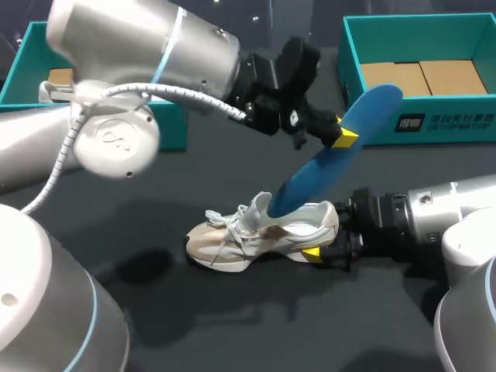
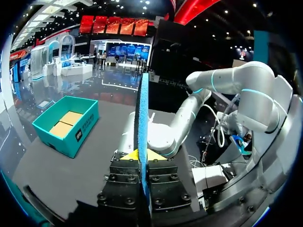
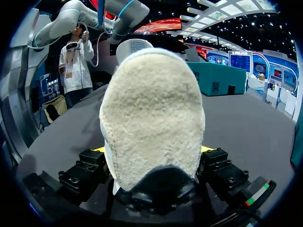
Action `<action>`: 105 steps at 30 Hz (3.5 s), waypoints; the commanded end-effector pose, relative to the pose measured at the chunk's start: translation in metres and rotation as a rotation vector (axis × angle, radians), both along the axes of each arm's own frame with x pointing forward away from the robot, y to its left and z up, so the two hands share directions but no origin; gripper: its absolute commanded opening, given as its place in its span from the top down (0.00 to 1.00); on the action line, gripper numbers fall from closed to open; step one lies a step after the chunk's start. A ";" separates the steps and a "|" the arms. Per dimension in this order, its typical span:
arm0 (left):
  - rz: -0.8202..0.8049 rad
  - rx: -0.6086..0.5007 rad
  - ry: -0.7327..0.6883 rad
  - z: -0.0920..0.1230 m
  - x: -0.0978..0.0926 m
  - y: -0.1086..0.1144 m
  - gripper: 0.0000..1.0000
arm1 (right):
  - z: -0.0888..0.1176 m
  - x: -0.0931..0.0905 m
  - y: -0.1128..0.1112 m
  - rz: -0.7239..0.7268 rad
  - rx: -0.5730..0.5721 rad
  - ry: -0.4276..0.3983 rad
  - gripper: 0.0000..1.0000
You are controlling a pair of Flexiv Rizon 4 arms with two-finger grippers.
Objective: Take the shoe out of the shoebox, open the shoe tongue, remove and reinsert the insole, then place the shoe into the shoebox
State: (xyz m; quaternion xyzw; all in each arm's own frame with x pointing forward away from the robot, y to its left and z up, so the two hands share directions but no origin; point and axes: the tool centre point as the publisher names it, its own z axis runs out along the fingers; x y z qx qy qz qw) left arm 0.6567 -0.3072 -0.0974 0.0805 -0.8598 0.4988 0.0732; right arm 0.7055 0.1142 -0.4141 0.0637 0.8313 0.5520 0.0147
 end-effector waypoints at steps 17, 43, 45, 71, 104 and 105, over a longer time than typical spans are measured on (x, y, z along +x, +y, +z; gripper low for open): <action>0.086 -0.235 0.154 0.009 -0.047 0.073 1.00 | 0.001 -0.001 0.000 -0.001 -0.005 0.000 1.00; 0.189 -0.394 0.200 0.042 -0.061 0.135 1.00 | 0.001 -0.001 0.000 -0.001 -0.005 0.000 1.00; 0.192 -0.407 0.205 0.044 -0.061 0.137 1.00 | 0.001 -0.001 0.000 -0.001 -0.005 0.000 1.00; 0.230 -0.432 0.236 0.048 -0.054 0.145 1.00 | 0.003 0.000 -0.001 -0.009 -0.032 -0.003 0.29; 0.230 -0.432 0.236 0.048 -0.054 0.145 1.00 | 0.031 -0.001 -0.051 0.022 -0.764 0.097 0.00; 0.230 -0.432 0.236 0.048 -0.054 0.145 1.00 | 0.031 -0.001 -0.051 0.022 -0.764 0.097 0.00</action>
